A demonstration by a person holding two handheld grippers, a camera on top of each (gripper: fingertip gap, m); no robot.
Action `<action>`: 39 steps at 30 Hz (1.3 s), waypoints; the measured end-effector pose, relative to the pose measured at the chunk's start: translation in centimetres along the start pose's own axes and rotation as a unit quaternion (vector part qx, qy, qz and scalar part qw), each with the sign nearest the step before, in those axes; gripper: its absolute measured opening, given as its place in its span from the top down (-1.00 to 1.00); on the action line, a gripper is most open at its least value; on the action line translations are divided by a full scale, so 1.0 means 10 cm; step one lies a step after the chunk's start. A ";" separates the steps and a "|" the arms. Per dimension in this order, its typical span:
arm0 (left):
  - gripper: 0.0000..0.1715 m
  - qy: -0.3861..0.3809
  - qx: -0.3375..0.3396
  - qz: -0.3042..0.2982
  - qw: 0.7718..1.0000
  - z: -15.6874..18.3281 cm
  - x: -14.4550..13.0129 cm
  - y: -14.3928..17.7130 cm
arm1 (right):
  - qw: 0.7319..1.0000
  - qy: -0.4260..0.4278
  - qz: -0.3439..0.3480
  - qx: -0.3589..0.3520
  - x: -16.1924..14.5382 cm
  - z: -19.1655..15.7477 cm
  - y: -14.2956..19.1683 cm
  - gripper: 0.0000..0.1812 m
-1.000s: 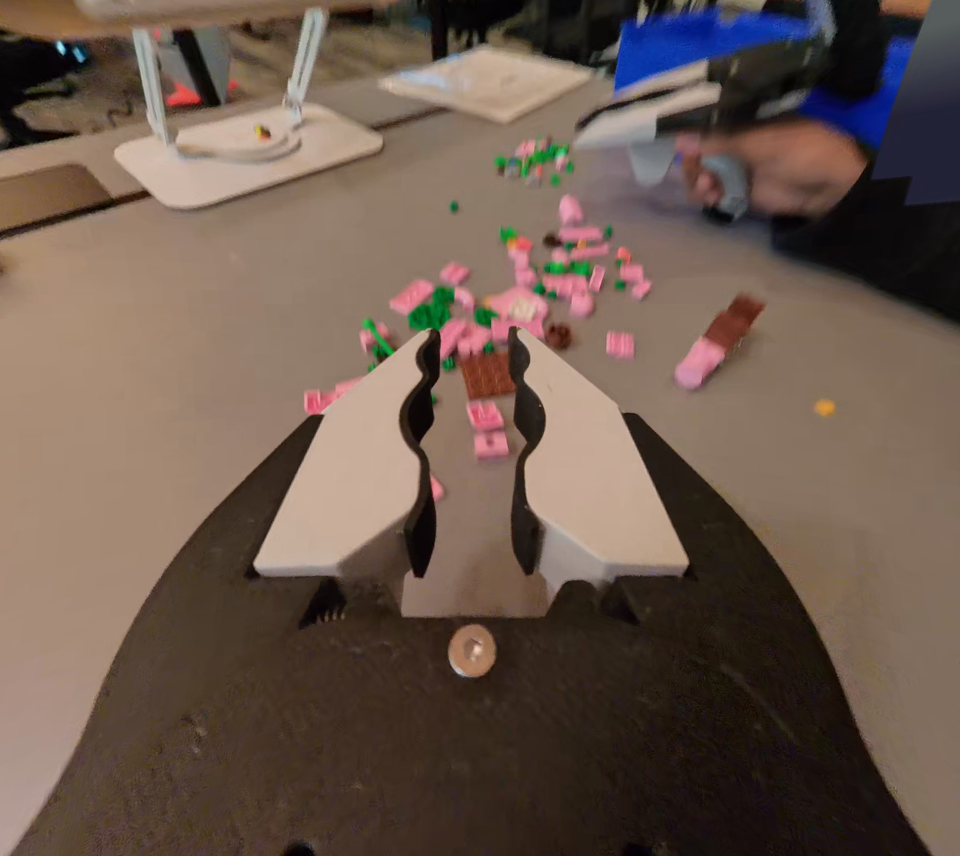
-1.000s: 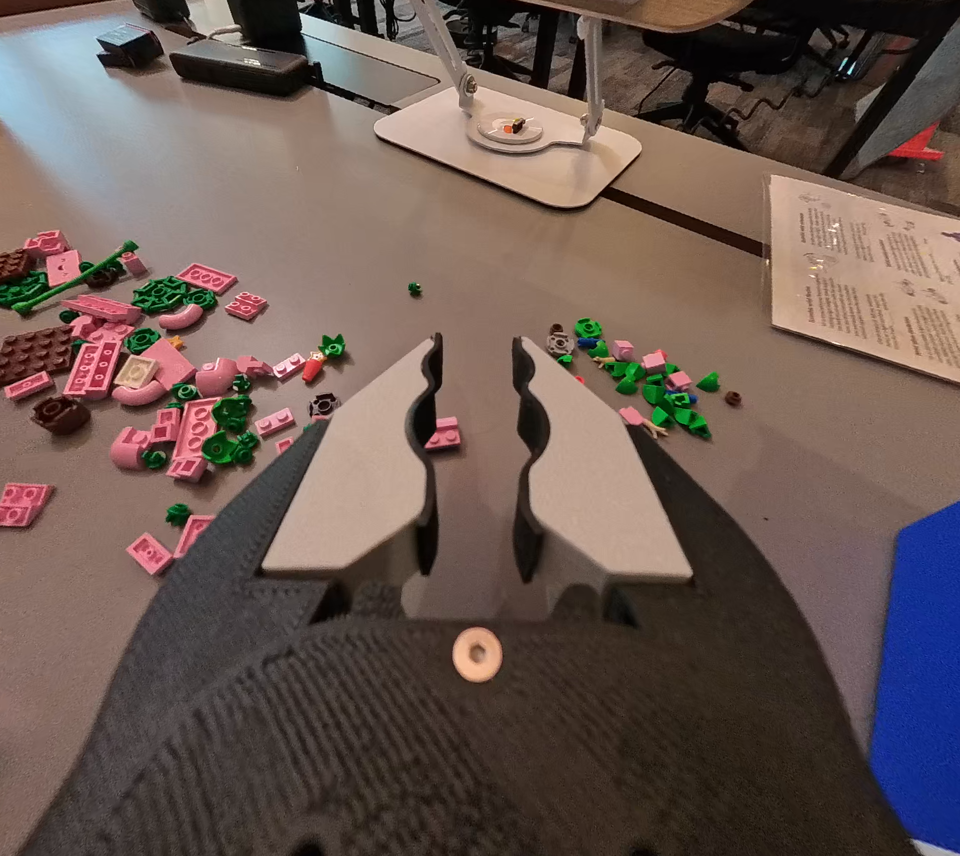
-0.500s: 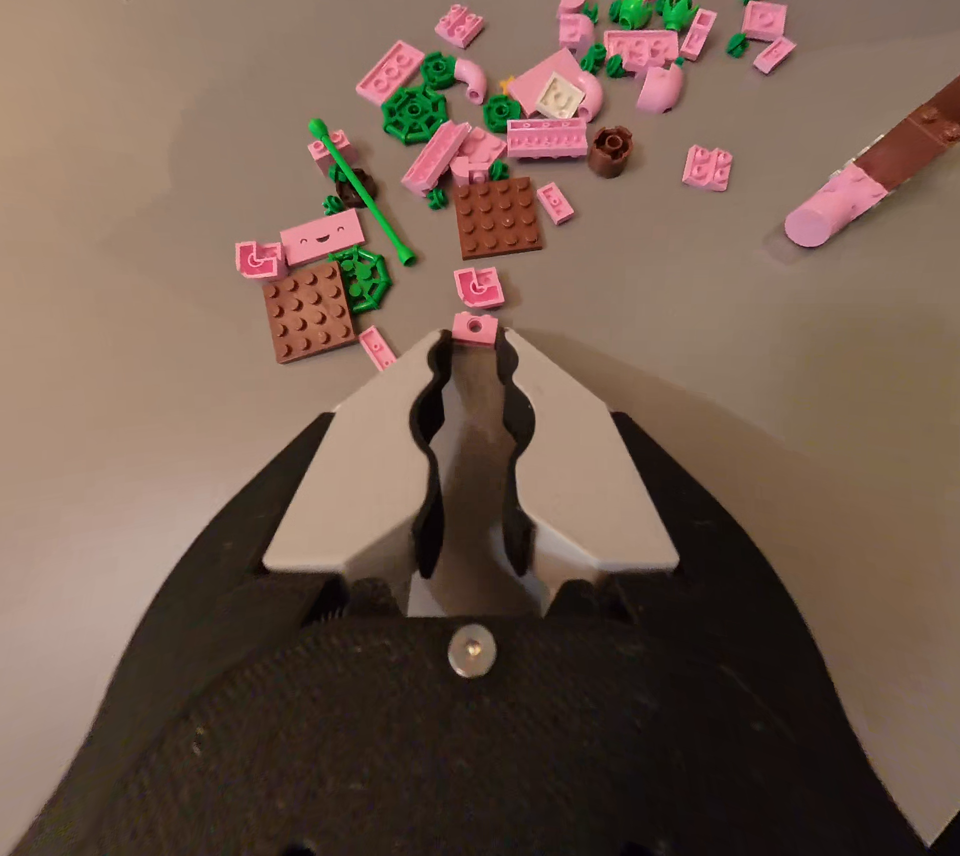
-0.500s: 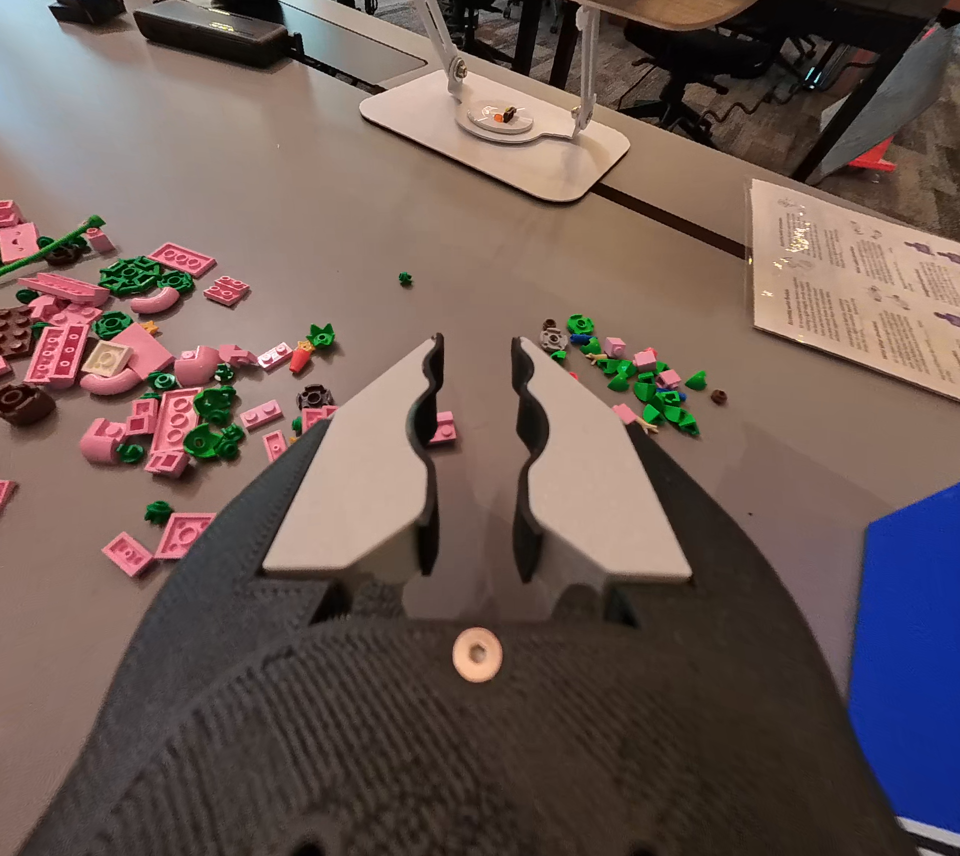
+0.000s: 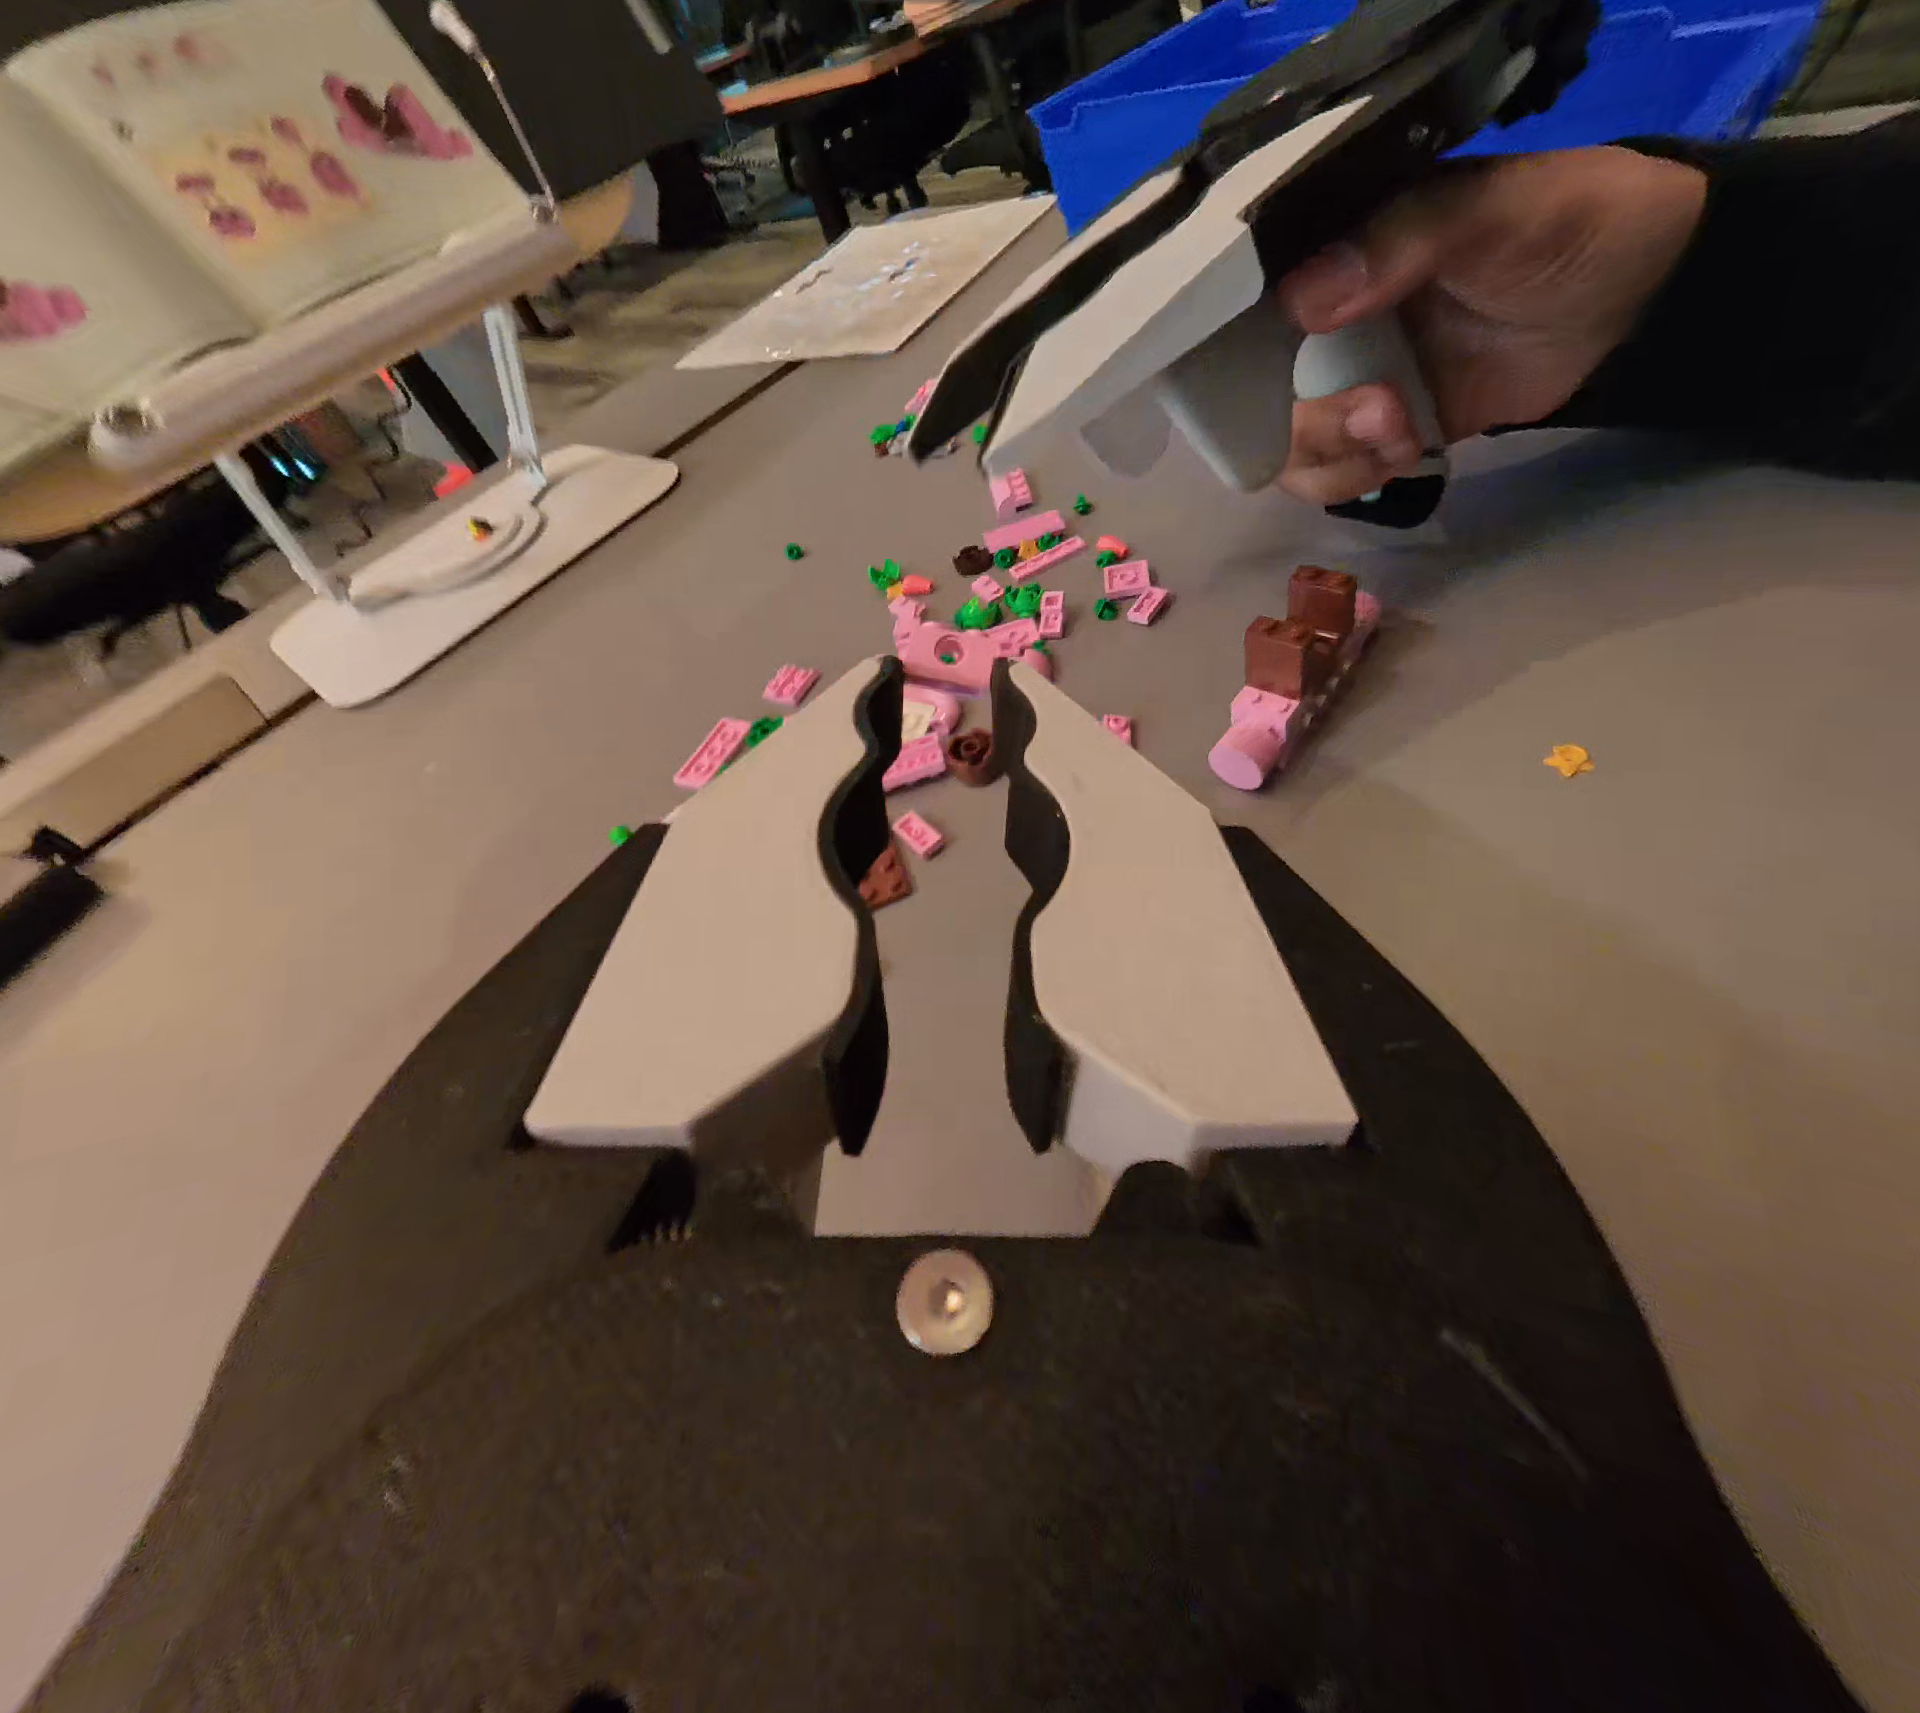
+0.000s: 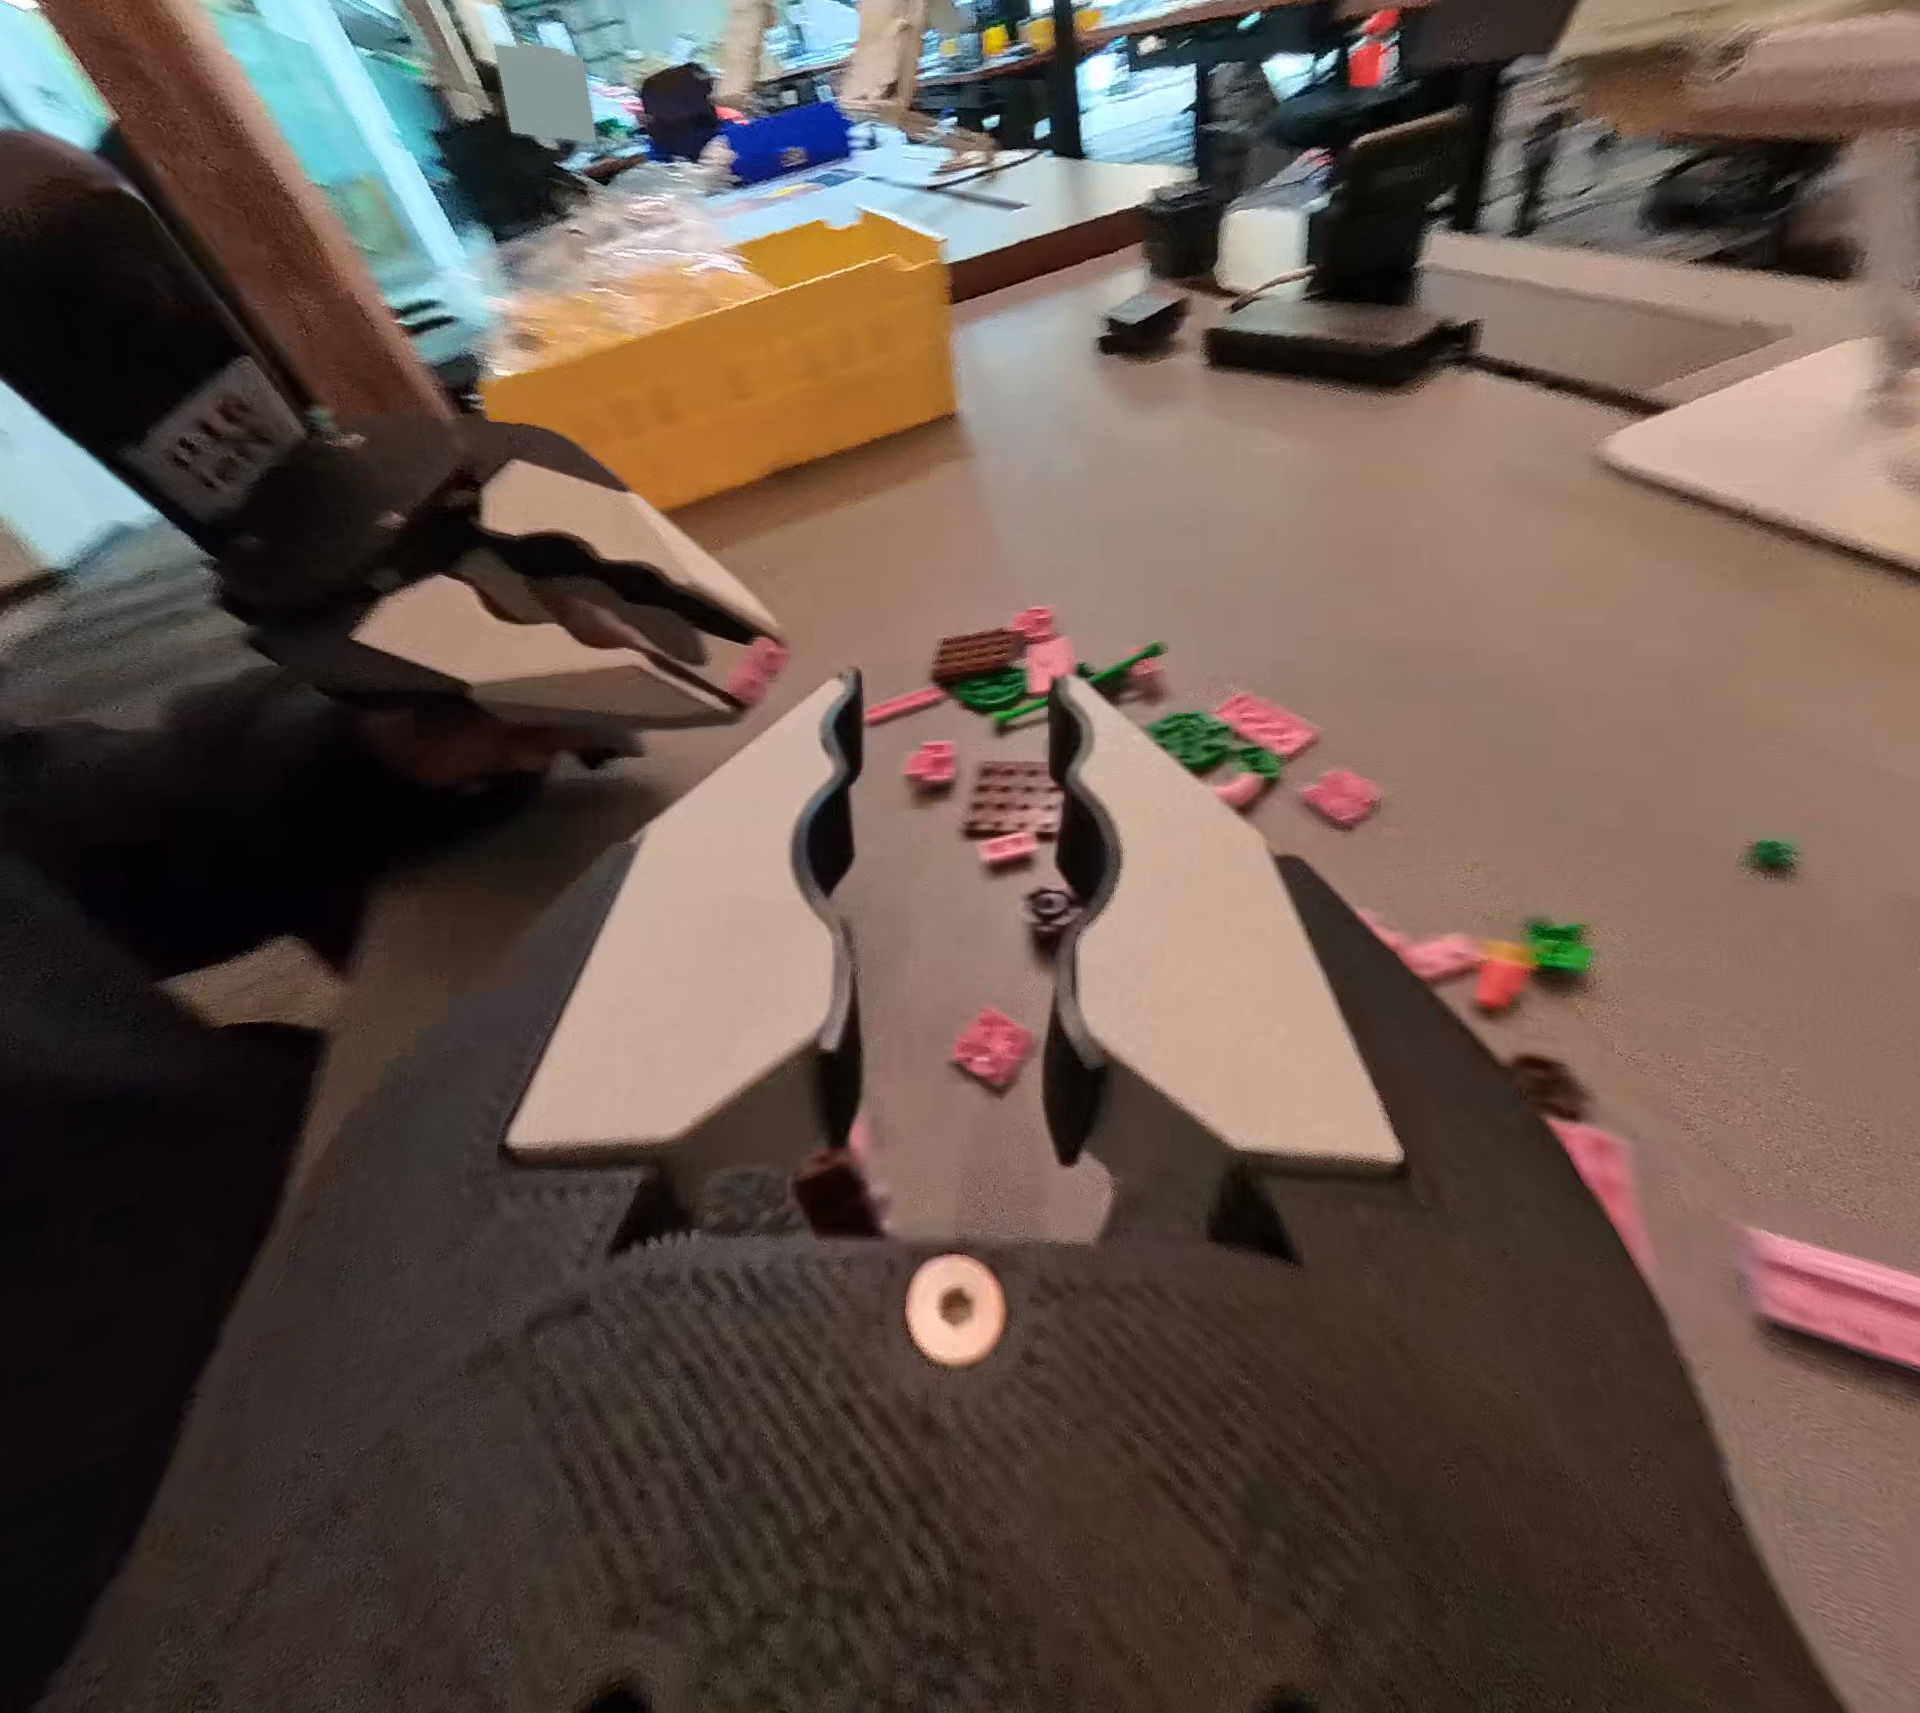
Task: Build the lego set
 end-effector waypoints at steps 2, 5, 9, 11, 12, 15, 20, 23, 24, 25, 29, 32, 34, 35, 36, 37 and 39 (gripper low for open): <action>0.81 -0.033 0.010 -0.003 0.999 0.04 0.04 -0.05 | 0.998 -0.036 -0.028 0.042 -0.05 -0.08 -0.04 0.54; 0.82 -0.064 0.015 -0.004 0.998 0.07 0.09 -0.11 | 0.989 -0.101 -0.041 0.102 -0.07 -0.15 -0.05 0.60; 0.81 -0.082 0.012 -0.006 0.997 0.12 0.15 -0.21 | 0.977 -0.149 -0.055 0.144 -0.10 -0.19 -0.07 0.67; 0.81 -0.101 0.026 -0.018 0.994 0.13 0.15 -0.26 | 0.977 -0.150 -0.055 0.139 -0.10 -0.18 -0.06 0.92; 0.81 -0.106 0.030 -0.019 0.994 0.13 0.15 -0.28 | 0.979 -0.146 -0.056 0.133 -0.10 -0.17 -0.06 0.92; 0.78 -0.088 0.035 -0.020 0.995 0.11 0.11 -0.30 | 0.982 -0.129 -0.070 0.120 -0.07 -0.07 -0.01 0.93; 0.87 -0.013 0.021 -0.029 0.999 0.00 -0.01 -0.30 | 0.986 -0.135 -0.095 0.015 0.01 0.42 0.50 0.93; 0.88 0.021 0.016 -0.025 0.999 -0.07 -0.05 -0.30 | 0.969 -0.062 -0.194 -0.139 -0.16 0.58 0.91 0.93; 0.88 0.028 0.015 -0.025 0.999 -0.09 -0.05 -0.30 | 0.951 -0.029 -0.245 -0.188 -0.25 0.61 0.99 0.93; 0.88 0.032 0.014 -0.026 0.999 -0.10 -0.05 -0.30 | 0.931 -0.004 -0.288 -0.222 -0.33 0.62 1.04 0.93; 0.88 0.032 0.020 -0.026 0.999 -0.11 -0.06 -0.27 | 0.895 0.033 -0.370 -0.246 -0.59 0.60 1.03 0.93; 0.88 0.028 0.025 -0.029 0.999 -0.11 -0.06 -0.25 | 0.891 0.033 -0.382 -0.244 -0.65 0.63 0.98 0.92; 0.88 0.029 0.027 -0.026 0.999 -0.12 -0.06 -0.23 | 0.891 0.032 -0.383 -0.241 -0.66 0.63 0.96 0.93; 0.89 0.030 0.027 -0.024 0.999 -0.12 -0.06 -0.22 | 0.889 0.036 -0.387 -0.241 -0.66 0.63 0.95 0.92; 0.89 0.032 0.028 -0.024 0.999 -0.13 -0.06 -0.22 | 0.887 0.042 -0.393 -0.240 -0.66 0.62 0.94 0.85; 0.89 0.033 0.028 -0.024 0.999 -0.13 -0.07 -0.21 | 0.884 0.047 -0.397 -0.242 -0.66 0.62 0.95 0.78; 0.89 0.036 0.028 -0.025 0.999 -0.14 -0.08 -0.21 | 0.887 0.049 -0.385 -0.251 -0.59 0.62 0.99 0.65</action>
Point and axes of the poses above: each gripper's, where its closed fingertips meet, y back along the fingers, x out of its top, z = x × y across the jaws, the point moved 7 cm from there along y, back along the fingers, and after that the axes turned 11 degrees about -x, right-handed, at the moved point
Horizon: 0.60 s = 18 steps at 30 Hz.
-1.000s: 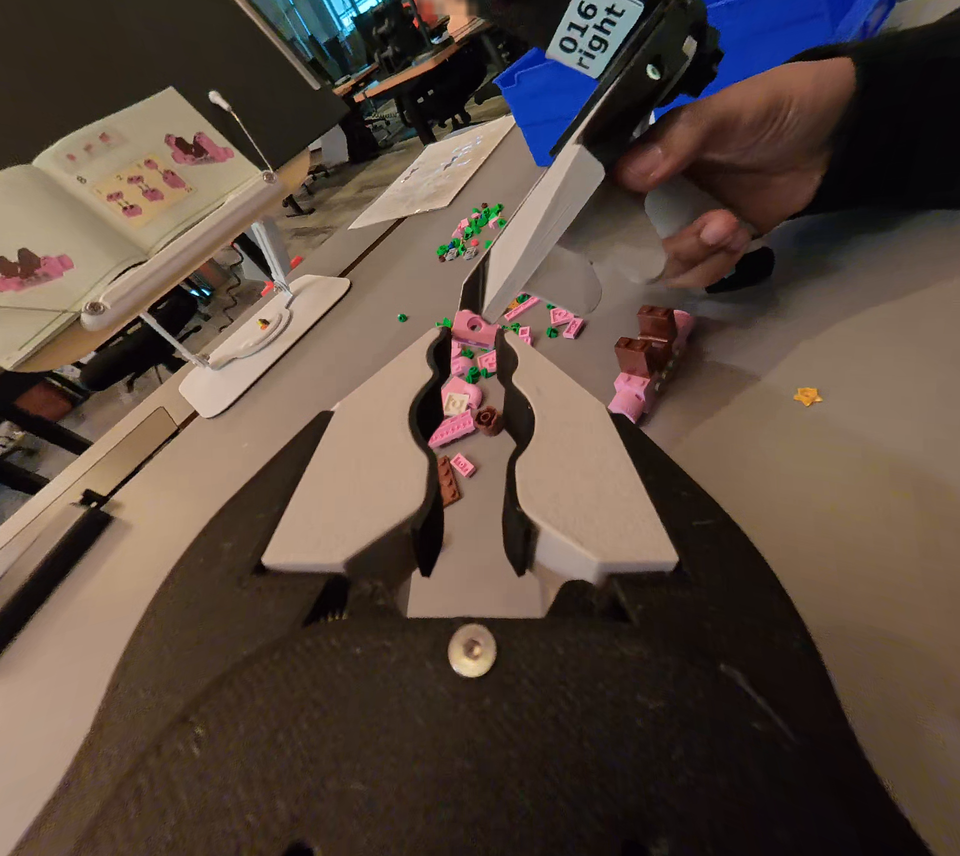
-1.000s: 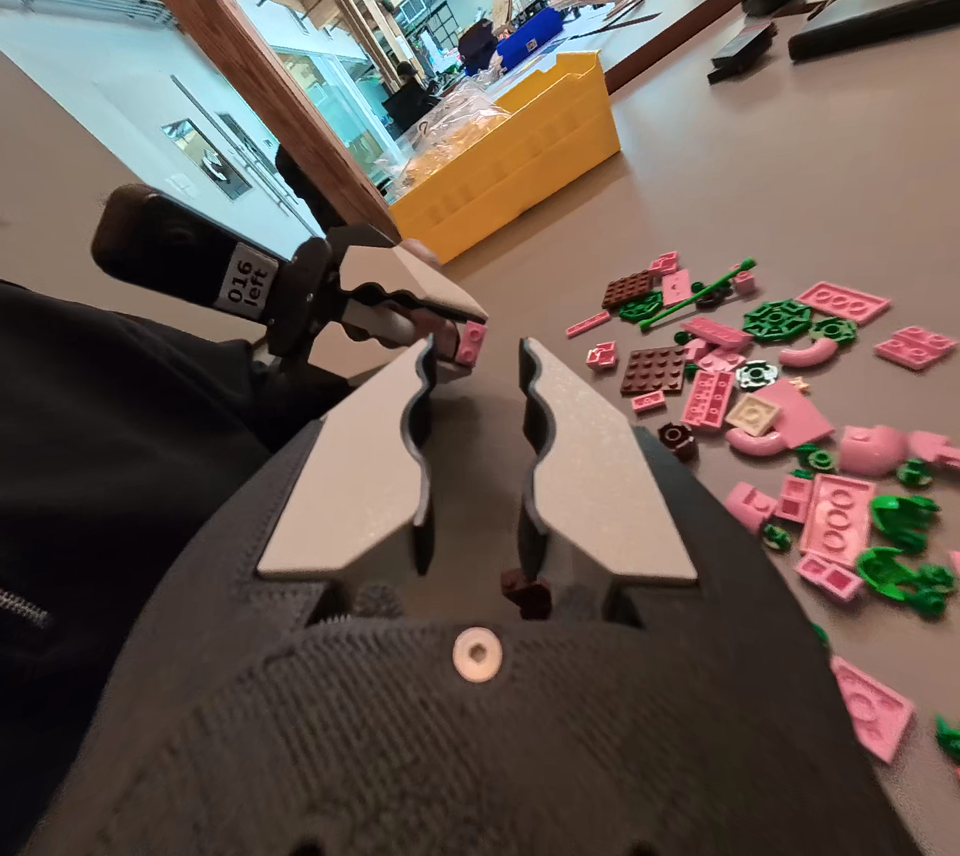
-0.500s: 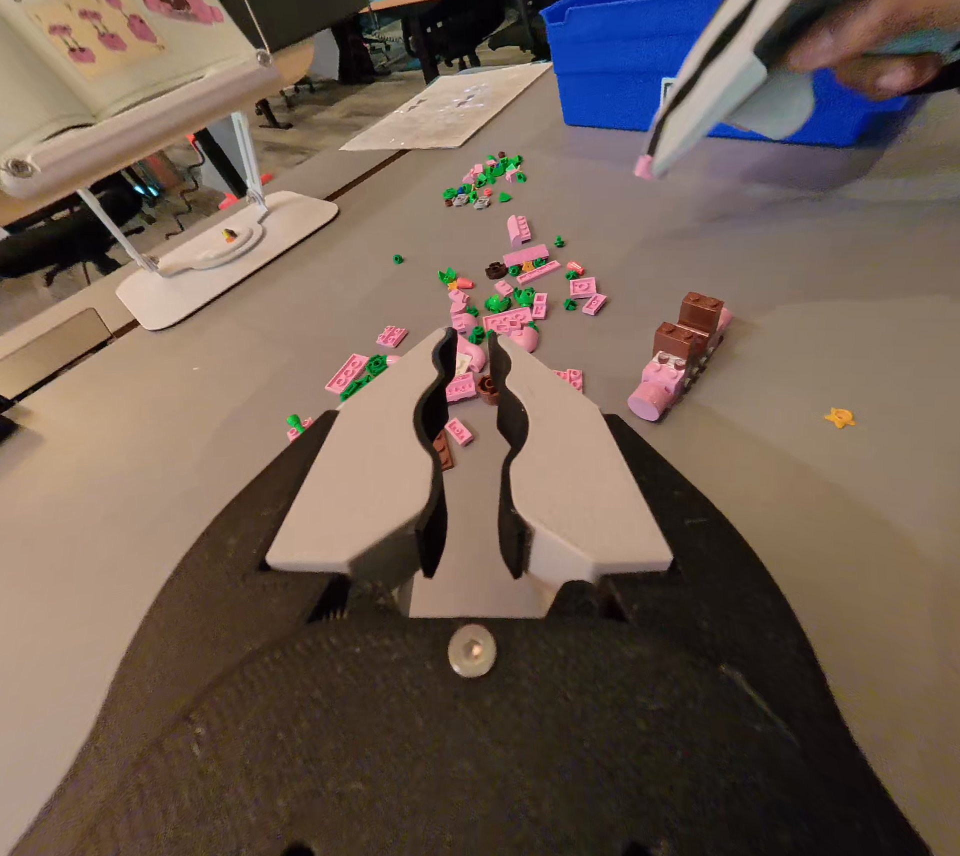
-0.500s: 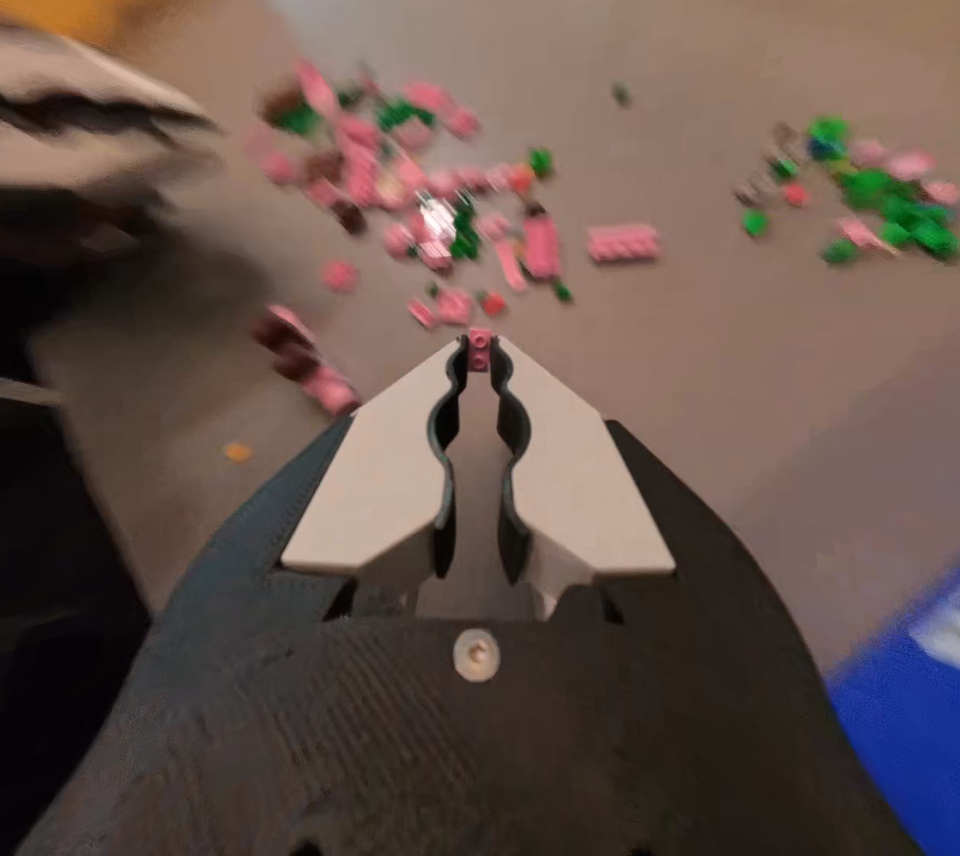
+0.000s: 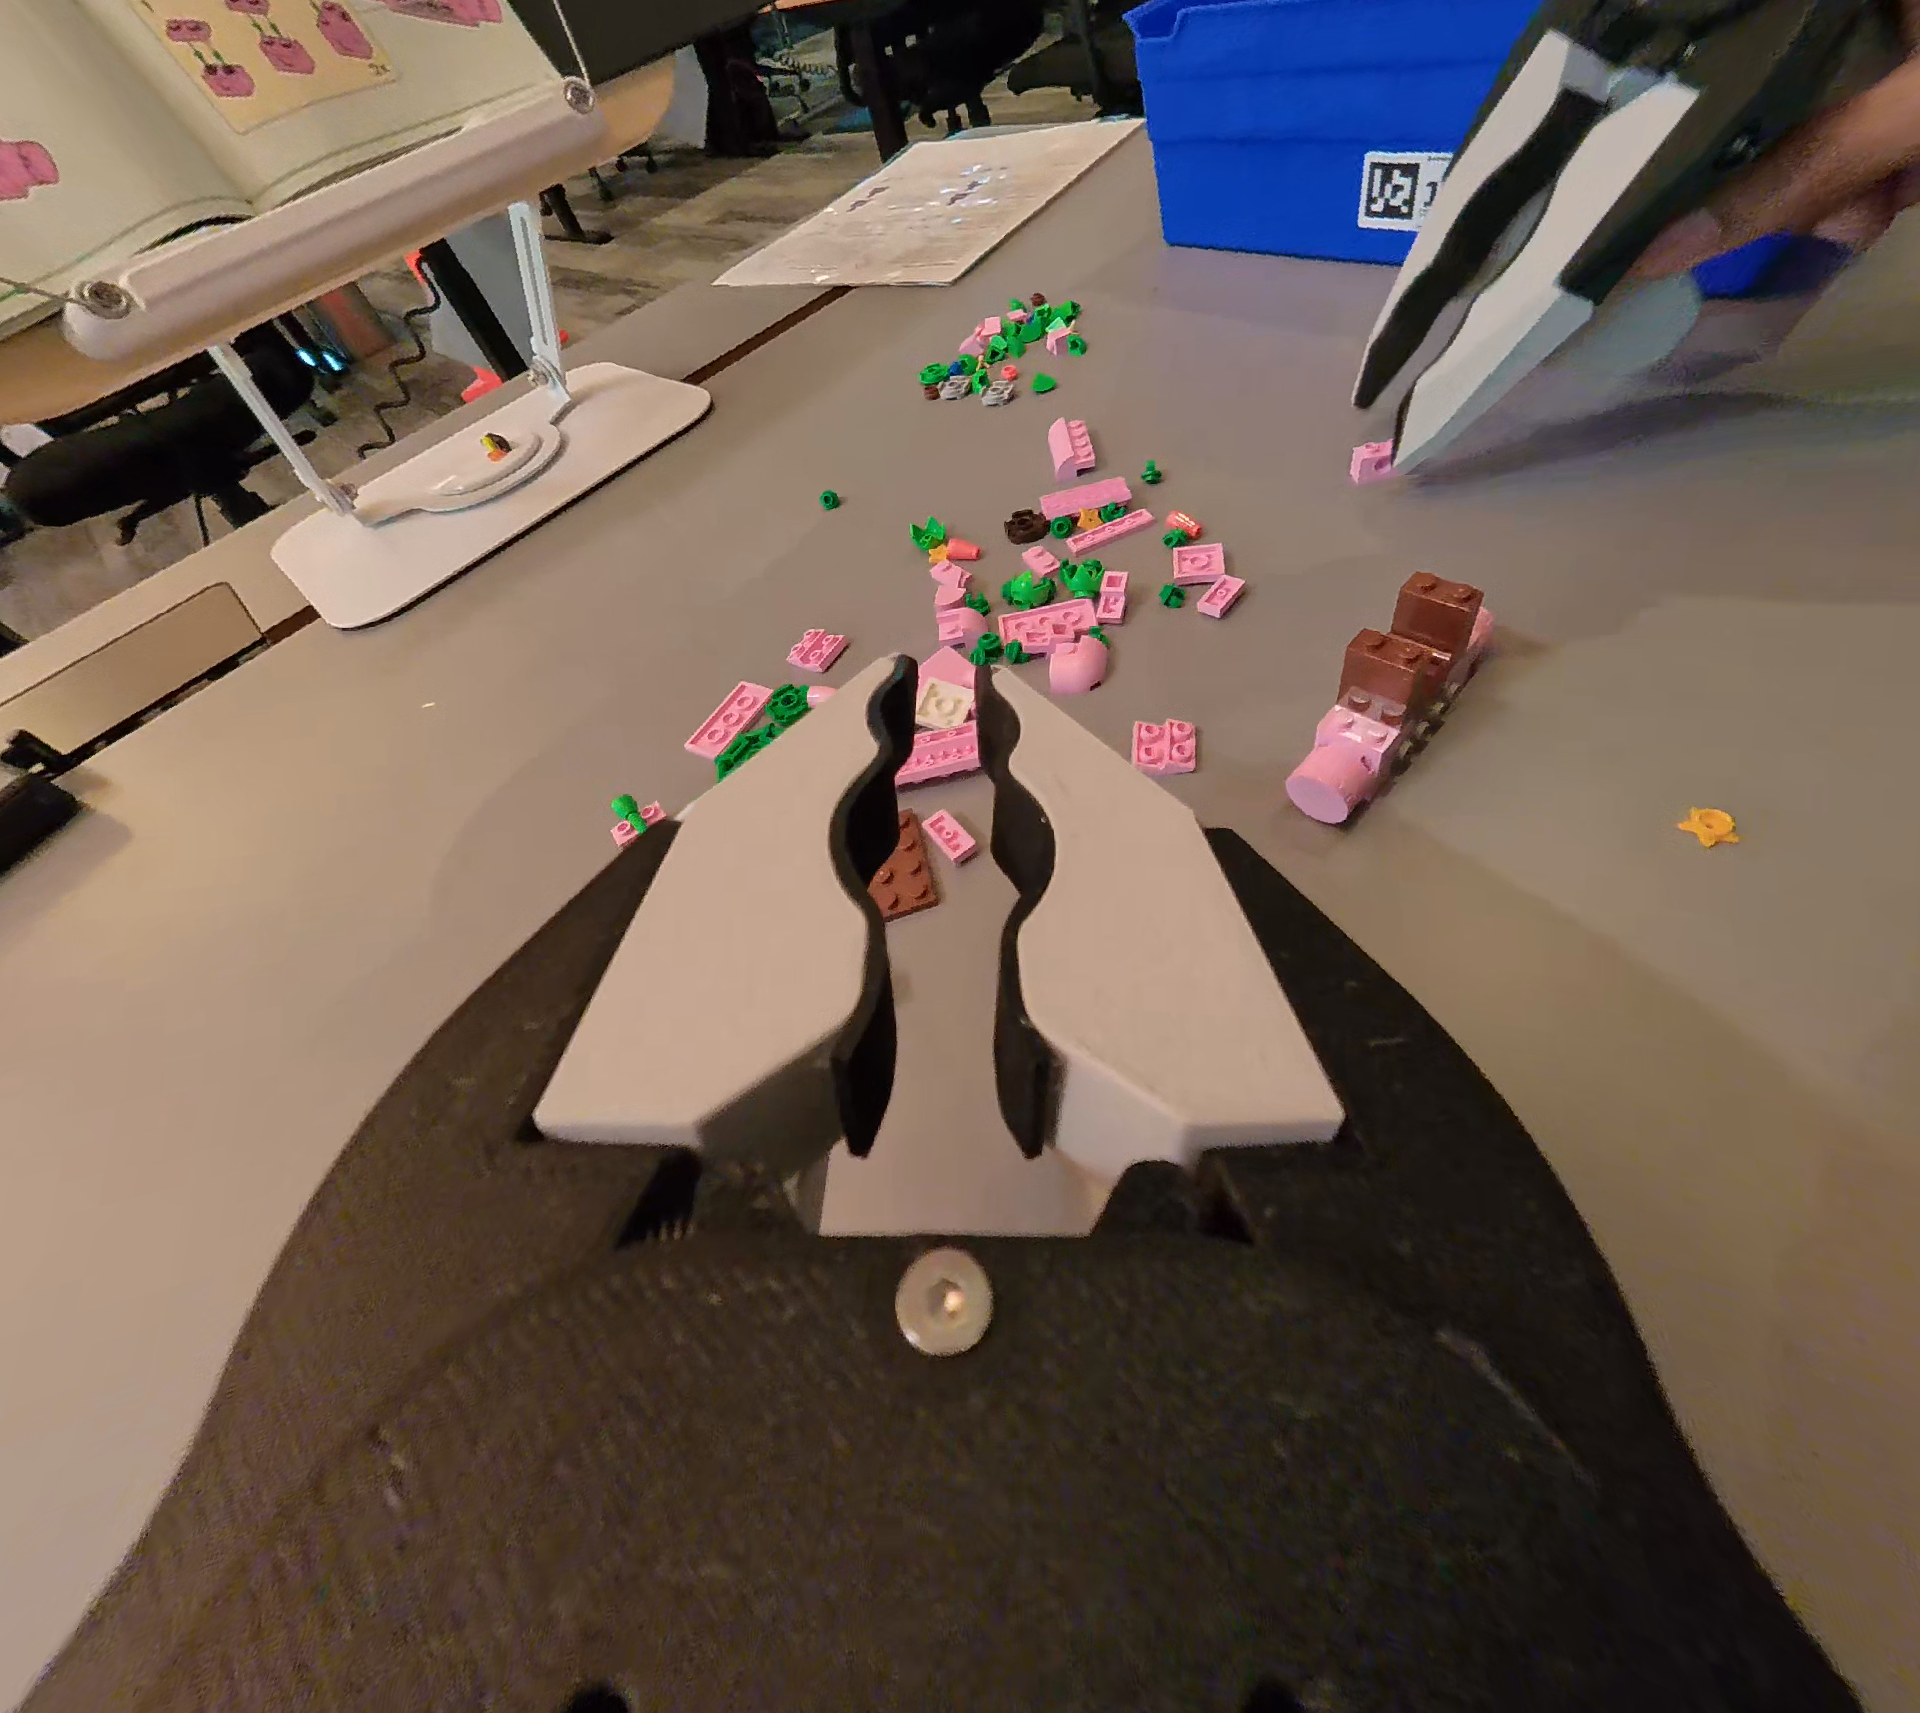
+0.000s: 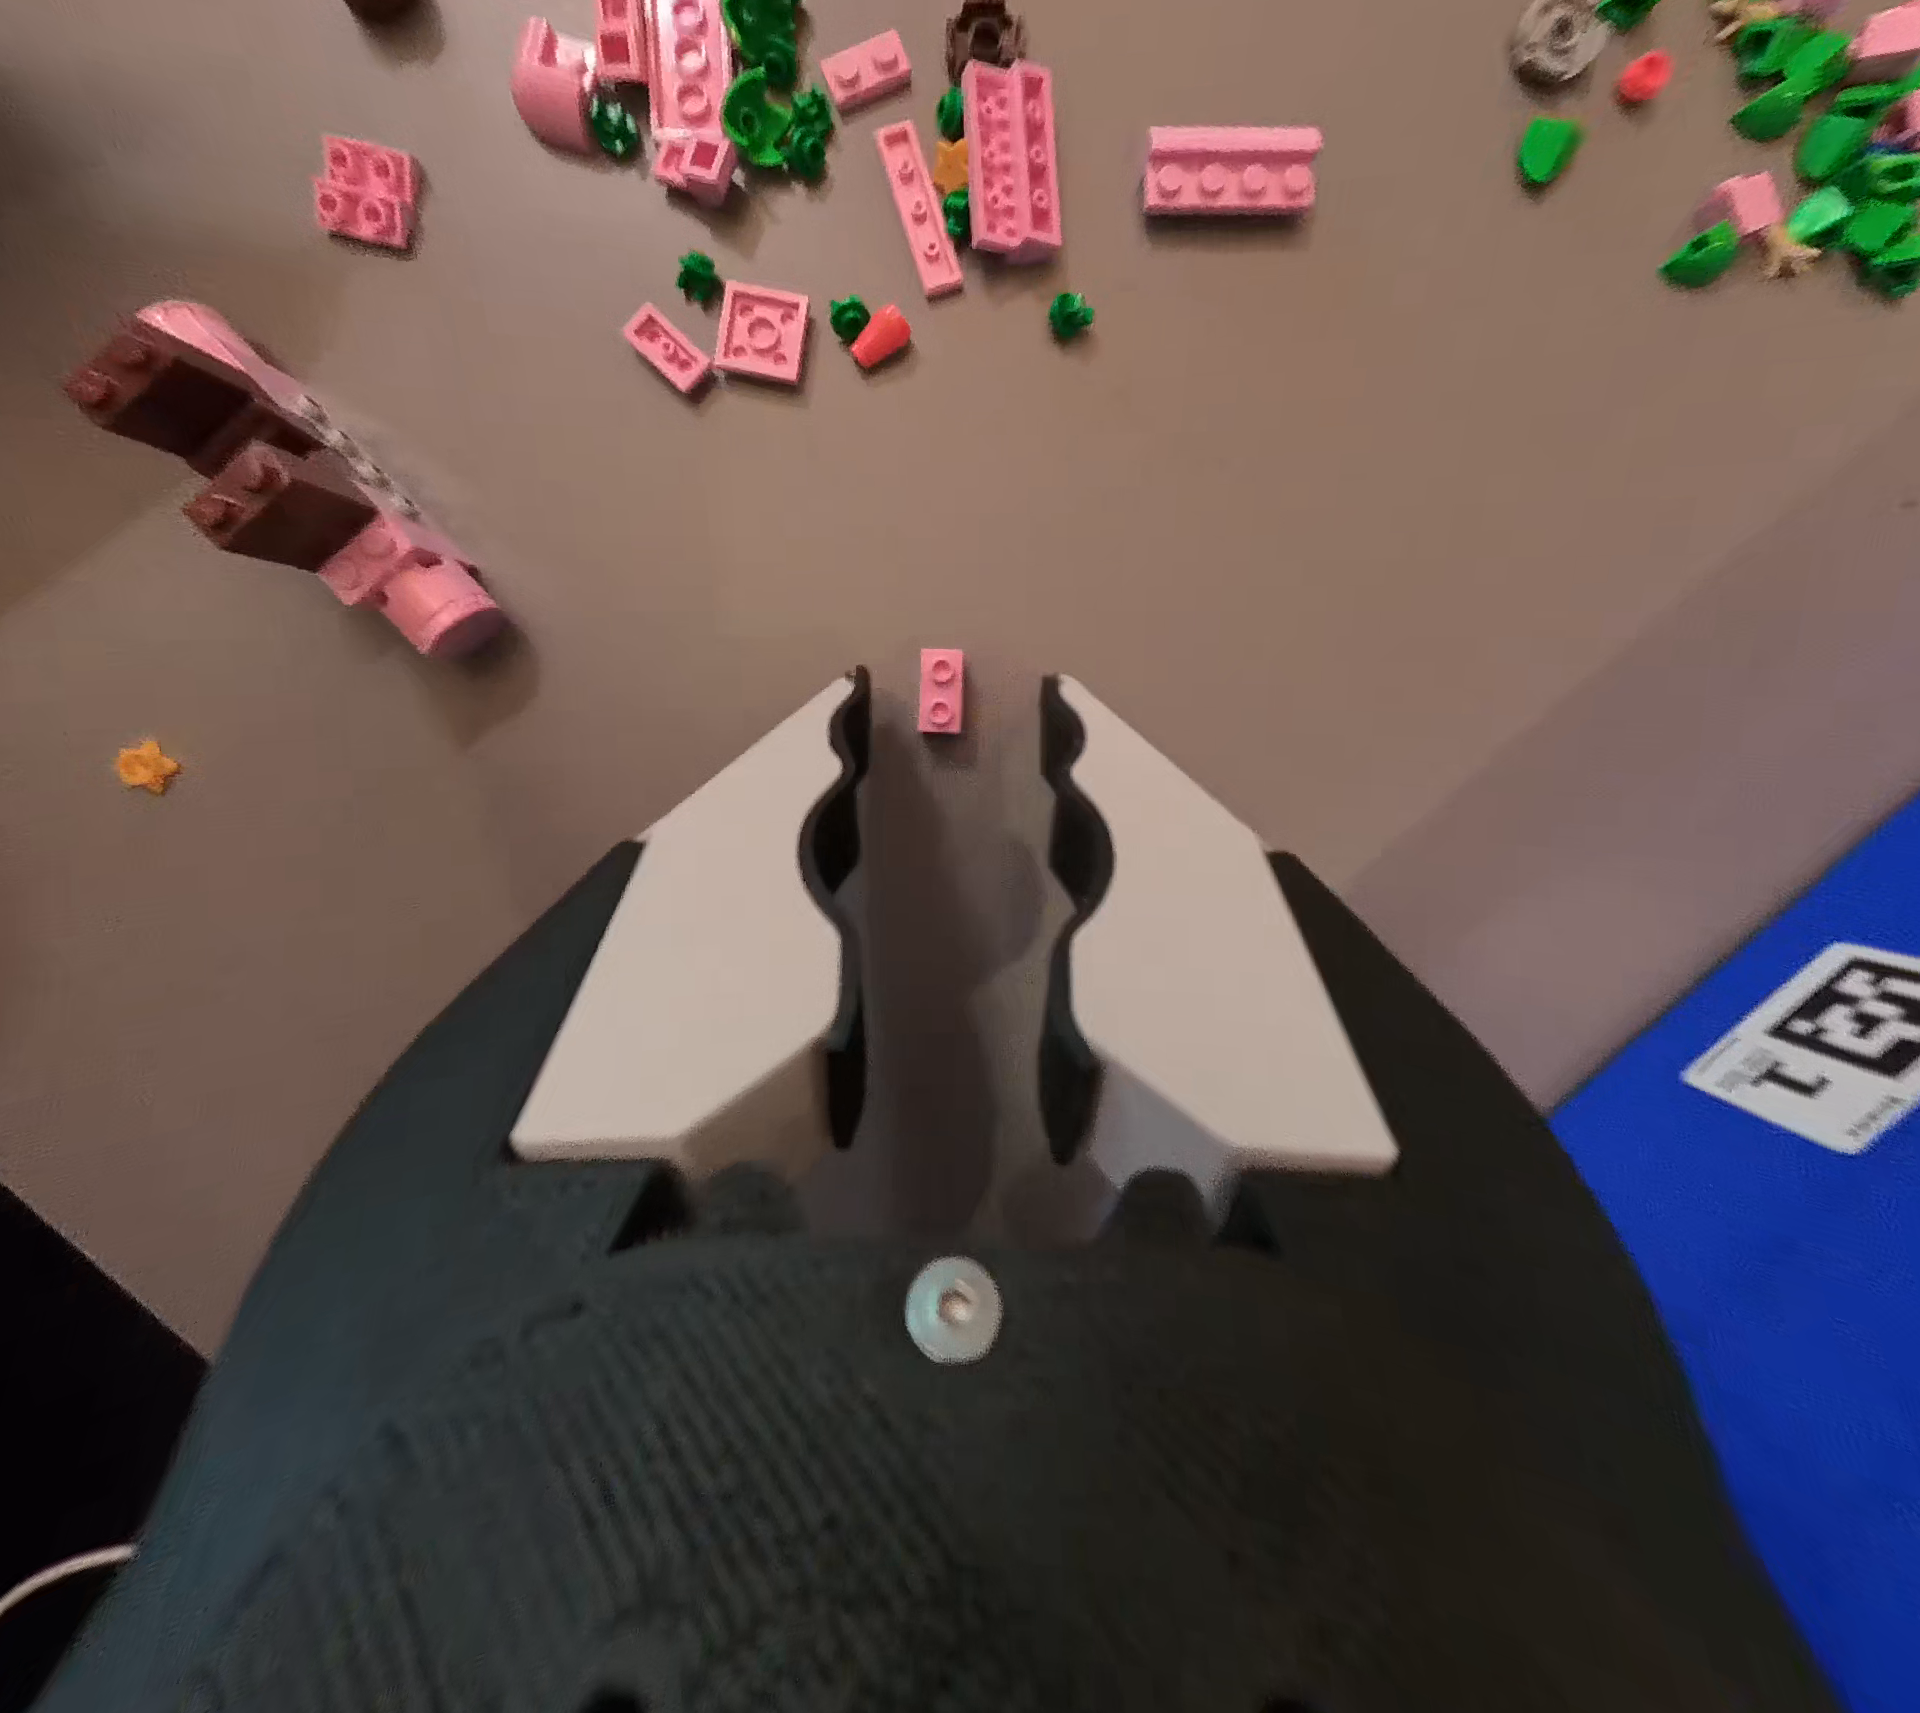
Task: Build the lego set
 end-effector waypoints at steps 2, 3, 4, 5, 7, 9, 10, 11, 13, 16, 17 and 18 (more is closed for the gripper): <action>0.89 0.002 0.001 0.000 1.000 -0.01 0.00 0.01 | 0.999 -0.022 0.035 -0.004 0.04 0.07 0.11 0.60; 0.89 0.003 0.004 0.000 1.000 -0.02 0.00 0.01 | 0.998 -0.036 0.057 -0.004 0.07 0.10 0.18 0.58; 0.90 0.003 0.011 -0.001 1.000 -0.04 -0.01 0.02 | 0.995 -0.048 0.082 -0.004 0.10 0.14 0.24 0.57; 0.92 0.004 0.021 -0.004 1.000 -0.06 -0.02 0.03 | 0.992 -0.060 0.106 -0.005 0.13 0.16 0.29 0.56; 0.96 0.011 0.051 -0.011 0.999 -0.15 -0.04 0.06 | 0.986 -0.074 0.148 0.003 0.20 0.14 0.35 0.56; 0.94 0.023 0.073 -0.023 0.997 -0.24 -0.09 0.09 | 0.983 -0.065 0.172 0.016 0.28 0.05 0.35 0.57; 0.89 0.026 0.080 -0.036 0.996 -0.28 -0.12 0.10 | 0.983 -0.051 0.176 0.017 0.32 -0.01 0.32 0.57; 0.86 0.029 0.083 -0.050 0.995 -0.30 -0.16 0.09 | 0.984 -0.031 0.175 0.016 0.37 -0.07 0.29 0.57; 0.82 0.037 0.080 -0.066 0.994 -0.32 -0.19 0.08 | 0.986 0.014 0.167 0.009 0.48 -0.16 0.20 0.57; 0.80 0.039 0.082 -0.073 0.993 -0.33 -0.21 0.07 | 0.979 0.065 0.191 0.008 0.73 -0.22 0.10 0.57; 0.79 0.041 0.083 -0.077 0.993 -0.33 -0.21 0.07 | 0.976 0.072 0.204 0.012 0.81 -0.22 0.07 0.58; 0.78 0.045 0.083 -0.081 0.992 -0.34 -0.22 0.06 | 0.974 0.074 0.215 0.017 0.87 -0.21 0.04 0.58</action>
Point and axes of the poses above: each gripper's, where its closed fingertips meet, y back along the fingers, x out of its top, z = x × y across the jaws, the point moved 7 cm from there along y, back along the fingers, and after that the axes turned 11 degrees about -x, right-handed, at the moved point
